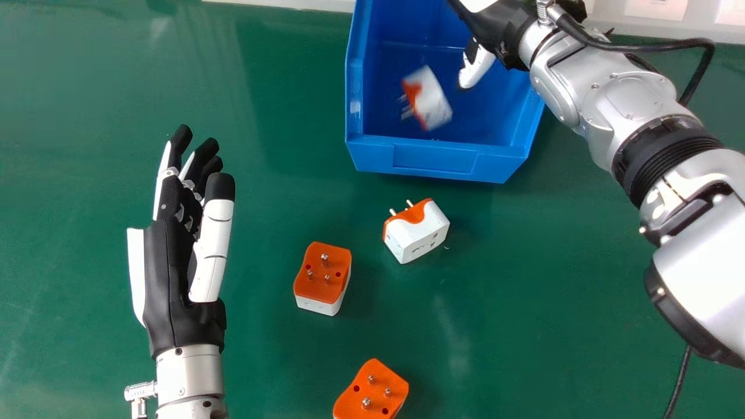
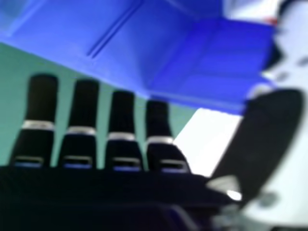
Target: Pick all objects and put in blue box
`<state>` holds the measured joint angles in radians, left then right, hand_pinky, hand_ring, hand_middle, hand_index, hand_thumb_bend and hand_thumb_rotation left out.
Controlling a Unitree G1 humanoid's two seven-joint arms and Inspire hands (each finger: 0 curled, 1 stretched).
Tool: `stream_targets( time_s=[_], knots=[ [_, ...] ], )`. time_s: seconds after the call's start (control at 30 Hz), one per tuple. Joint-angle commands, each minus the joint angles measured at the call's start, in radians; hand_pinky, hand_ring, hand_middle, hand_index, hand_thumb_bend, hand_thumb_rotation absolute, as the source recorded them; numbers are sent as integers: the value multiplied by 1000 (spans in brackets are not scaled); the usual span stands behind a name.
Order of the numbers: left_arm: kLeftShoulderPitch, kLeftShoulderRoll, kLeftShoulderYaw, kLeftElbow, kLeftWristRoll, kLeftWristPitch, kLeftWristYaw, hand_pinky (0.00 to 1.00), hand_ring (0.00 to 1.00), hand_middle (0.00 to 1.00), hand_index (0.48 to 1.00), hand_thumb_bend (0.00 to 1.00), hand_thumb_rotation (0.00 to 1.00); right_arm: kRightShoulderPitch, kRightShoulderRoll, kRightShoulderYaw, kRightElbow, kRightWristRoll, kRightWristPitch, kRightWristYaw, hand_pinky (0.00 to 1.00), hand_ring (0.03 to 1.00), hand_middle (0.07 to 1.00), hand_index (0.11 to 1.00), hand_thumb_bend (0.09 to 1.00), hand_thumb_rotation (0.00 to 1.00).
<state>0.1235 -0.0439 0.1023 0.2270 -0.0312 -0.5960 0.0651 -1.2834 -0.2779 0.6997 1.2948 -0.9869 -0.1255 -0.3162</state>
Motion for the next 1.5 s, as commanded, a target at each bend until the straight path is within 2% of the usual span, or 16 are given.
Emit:
stream_targets(
  time_s=[0.0, 0.13, 0.27, 0.4, 0.5, 0.63, 0.77, 0.87, 0.97, 1.03, 1.1, 1.2, 1.27, 1.3, 1.43, 1.47],
  knots=[
    [-1, -3, -5, -9, 2, -15, -4, 835, 890, 887, 922, 750, 775, -47, -17, -18, -22, 20, 6, -35, 821, 863, 890, 891, 901, 470],
    [2, -3, -6, -11, -4, -15, -9, 835, 890, 887, 922, 750, 775, -49, -18, -32, -29, 41, 5, -36, 857, 891, 912, 913, 921, 505],
    [11, -5, -11, -23, -2, -10, -8, 836, 891, 887, 922, 749, 775, -34, -37, -68, -104, 83, -18, -25, 909, 930, 944, 945, 950, 558],
    [29, -8, -19, -45, 6, -2, -5, 836, 891, 888, 922, 748, 775, 145, -124, -177, -464, 167, -92, -39, 927, 944, 955, 956, 961, 576],
    [40, -8, -23, -54, 4, 3, -7, 835, 891, 888, 922, 745, 775, 325, -186, -269, -769, 225, -138, -26, 942, 956, 964, 965, 969, 579],
    [51, -11, -26, -65, 7, 11, -5, 834, 891, 887, 922, 742, 776, 596, -209, -400, -1122, 328, -162, 9, 953, 965, 972, 972, 976, 579],
    [61, -14, -30, -67, 8, 11, -6, 829, 890, 887, 922, 737, 777, 857, -169, -491, -1397, 443, -121, 80, 970, 978, 982, 982, 985, 596],
    [65, -15, -32, -70, 7, 13, -6, 829, 890, 887, 922, 737, 777, 1026, -132, -519, -1573, 522, -70, 151, 970, 978, 982, 982, 985, 596],
    [70, -12, -33, -77, 10, 18, -4, 827, 890, 887, 922, 736, 778, 1200, -124, -506, -1792, 594, 51, 284, 965, 982, 986, 986, 988, 607],
    [73, -11, -34, -86, 15, 25, -1, 827, 890, 887, 922, 736, 778, 1280, -166, -500, -1927, 615, 143, 405, 965, 982, 986, 986, 988, 607],
    [71, -12, -36, -88, 22, 30, 4, 827, 889, 887, 921, 737, 780, 1327, -224, -498, -2053, 600, 253, 546, 921, 957, 970, 989, 991, 596],
    [72, -16, -41, -94, 31, 37, 9, 827, 889, 887, 921, 737, 780, 1373, -288, -470, -2216, 489, 405, 745, 921, 957, 970, 989, 991, 596],
    [75, -17, -44, -100, 31, 41, 8, 827, 889, 887, 921, 737, 780, 1392, -319, -450, -2280, 424, 458, 841, 921, 957, 970, 989, 991, 596],
    [75, -16, -43, -103, 29, 44, 7, 825, 887, 886, 920, 739, 781, 1394, -328, -438, -2304, 396, 480, 882, 863, 908, 931, 963, 985, 563],
    [70, -15, -39, -105, 28, 50, 12, 825, 887, 886, 920, 739, 781, 1399, -257, -300, -2342, 80, 481, 1135, 863, 908, 931, 963, 985, 563],
    [71, -16, -41, -110, 28, 53, 11, 821, 885, 885, 919, 738, 783, 1403, -227, -267, -2342, 8, 464, 1184, 805, 857, 892, 935, 985, 542]
  ],
)
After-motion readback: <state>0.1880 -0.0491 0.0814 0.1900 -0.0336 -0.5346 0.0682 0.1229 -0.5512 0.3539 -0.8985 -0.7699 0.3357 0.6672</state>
